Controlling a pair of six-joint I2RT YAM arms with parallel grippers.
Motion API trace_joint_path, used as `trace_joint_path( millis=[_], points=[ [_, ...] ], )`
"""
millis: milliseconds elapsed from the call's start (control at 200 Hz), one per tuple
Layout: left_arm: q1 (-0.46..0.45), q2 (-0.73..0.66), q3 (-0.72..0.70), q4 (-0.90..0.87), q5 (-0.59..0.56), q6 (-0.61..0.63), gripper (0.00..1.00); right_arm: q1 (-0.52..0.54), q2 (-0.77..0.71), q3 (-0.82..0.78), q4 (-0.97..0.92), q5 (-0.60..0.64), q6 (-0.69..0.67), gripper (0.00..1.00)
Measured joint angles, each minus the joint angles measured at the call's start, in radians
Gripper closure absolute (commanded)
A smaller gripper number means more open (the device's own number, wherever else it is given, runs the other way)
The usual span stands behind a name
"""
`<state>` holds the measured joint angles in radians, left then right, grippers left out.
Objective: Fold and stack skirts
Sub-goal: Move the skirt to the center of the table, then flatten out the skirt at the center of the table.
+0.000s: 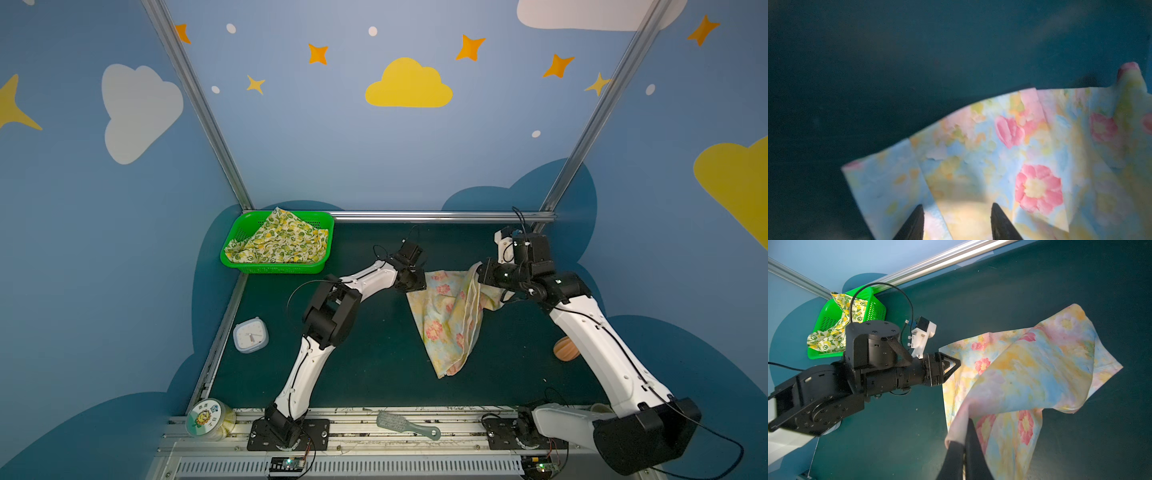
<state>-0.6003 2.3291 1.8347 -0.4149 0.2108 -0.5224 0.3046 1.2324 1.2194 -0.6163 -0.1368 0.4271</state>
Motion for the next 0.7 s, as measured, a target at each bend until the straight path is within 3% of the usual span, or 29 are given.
trace_joint_path(
  millis=[130, 295, 466, 576, 701],
  points=[
    [0.026, -0.074, -0.095, 0.024, -0.014, 0.039, 0.38, 0.0, 0.0, -0.031, 0.016, -0.027, 0.02, 1.0],
    [0.018, -0.338, -0.338, 0.021, -0.007, 0.076, 0.35, 0.0, -0.002, -0.059, 0.031, -0.04, 0.03, 1.0],
    [-0.142, -0.567, -0.501, -0.031, 0.01, 0.067, 0.33, 0.0, -0.036, -0.092, 0.053, -0.04, 0.037, 1.0],
    [-0.254, -0.6, -0.593, -0.057, 0.044, 0.02, 0.32, 0.0, -0.062, -0.115, 0.069, -0.039, 0.037, 1.0],
    [-0.312, -0.597, -0.695, -0.07, 0.078, -0.053, 0.32, 0.0, -0.07, -0.133, 0.088, -0.036, 0.036, 1.0]
  ],
)
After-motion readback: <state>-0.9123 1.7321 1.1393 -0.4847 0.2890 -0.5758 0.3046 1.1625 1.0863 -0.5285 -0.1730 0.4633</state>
